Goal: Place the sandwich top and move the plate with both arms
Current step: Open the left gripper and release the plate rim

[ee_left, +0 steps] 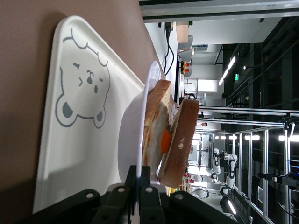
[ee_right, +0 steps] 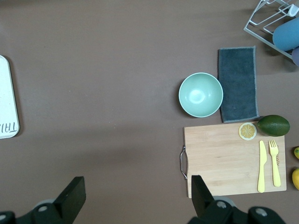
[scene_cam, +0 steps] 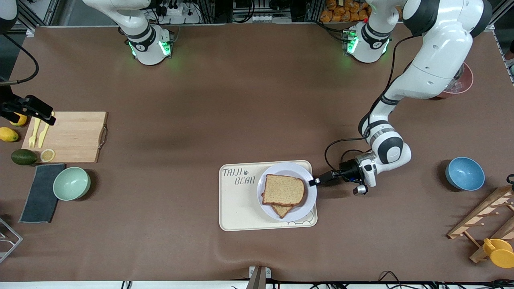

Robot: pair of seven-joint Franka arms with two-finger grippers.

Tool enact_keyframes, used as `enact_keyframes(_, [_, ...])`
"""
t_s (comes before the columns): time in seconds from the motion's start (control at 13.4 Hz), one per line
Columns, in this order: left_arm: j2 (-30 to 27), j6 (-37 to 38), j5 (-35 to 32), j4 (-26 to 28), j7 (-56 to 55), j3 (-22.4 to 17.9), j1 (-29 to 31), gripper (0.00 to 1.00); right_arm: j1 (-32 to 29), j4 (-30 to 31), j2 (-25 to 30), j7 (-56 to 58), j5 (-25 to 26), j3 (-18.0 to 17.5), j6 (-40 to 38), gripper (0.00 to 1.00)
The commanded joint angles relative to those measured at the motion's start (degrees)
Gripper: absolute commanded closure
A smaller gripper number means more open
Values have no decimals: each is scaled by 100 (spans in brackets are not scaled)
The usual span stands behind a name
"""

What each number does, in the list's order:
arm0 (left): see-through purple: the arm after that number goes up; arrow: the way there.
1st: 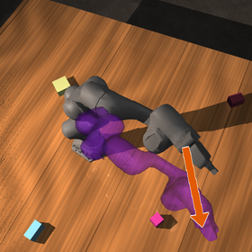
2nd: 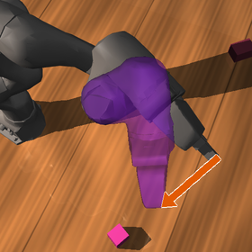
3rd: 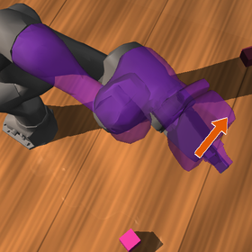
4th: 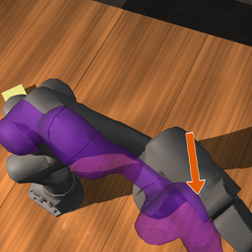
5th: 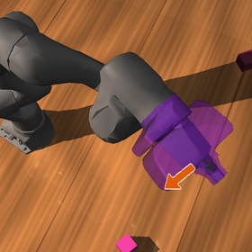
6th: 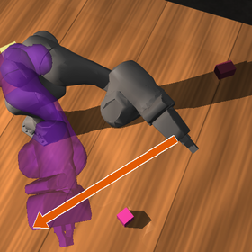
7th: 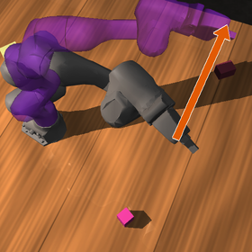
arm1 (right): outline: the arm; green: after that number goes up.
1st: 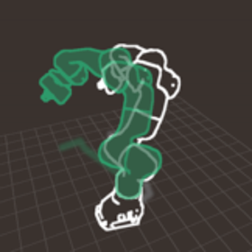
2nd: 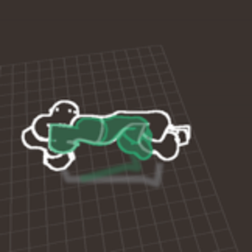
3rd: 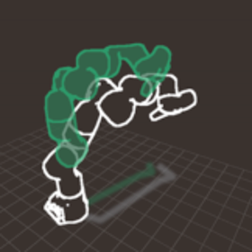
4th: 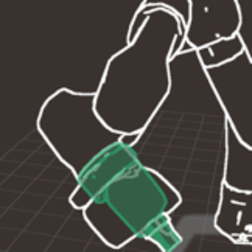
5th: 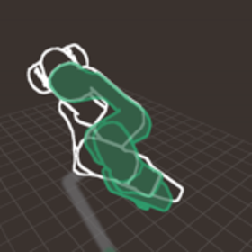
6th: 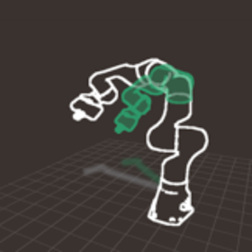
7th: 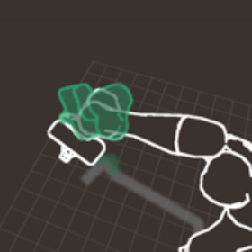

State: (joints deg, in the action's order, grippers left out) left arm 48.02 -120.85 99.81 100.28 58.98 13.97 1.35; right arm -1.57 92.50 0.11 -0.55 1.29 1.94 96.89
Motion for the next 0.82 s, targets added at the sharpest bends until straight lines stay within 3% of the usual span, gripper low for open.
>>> enact_keyframes(0.0, [207, 158, -120, -202, -71, 44, -39, 100, -81, -109, -37, -68, -6, -71, -56, 0])
enact_keyframes(0.45, [437, 106, -120, -211, -27, 36, -285, 100, -72, -109, -46, -68, -6, -71, -56, 0])
enact_keyframes(0.52, [437, 97, -129, -211, -36, -17, -285, 94, -72, -109, -46, -68, -6, -71, -56, 0])
enact_keyframes(0.6, [428, 97, -120, -211, -44, -78, -293, 37, -81, -109, -46, -68, -6, -71, -48, 0])
enact_keyframes(0.67, [410, 97, -111, -211, -18, -79, -294, 0, -72, -109, -46, -68, -6, -71, -47, 0])
enact_keyframes(0.75, [367, 45, -85, -185, -114, -79, -285, 0, -72, -118, -46, -68, -6, -71, -47, 0])
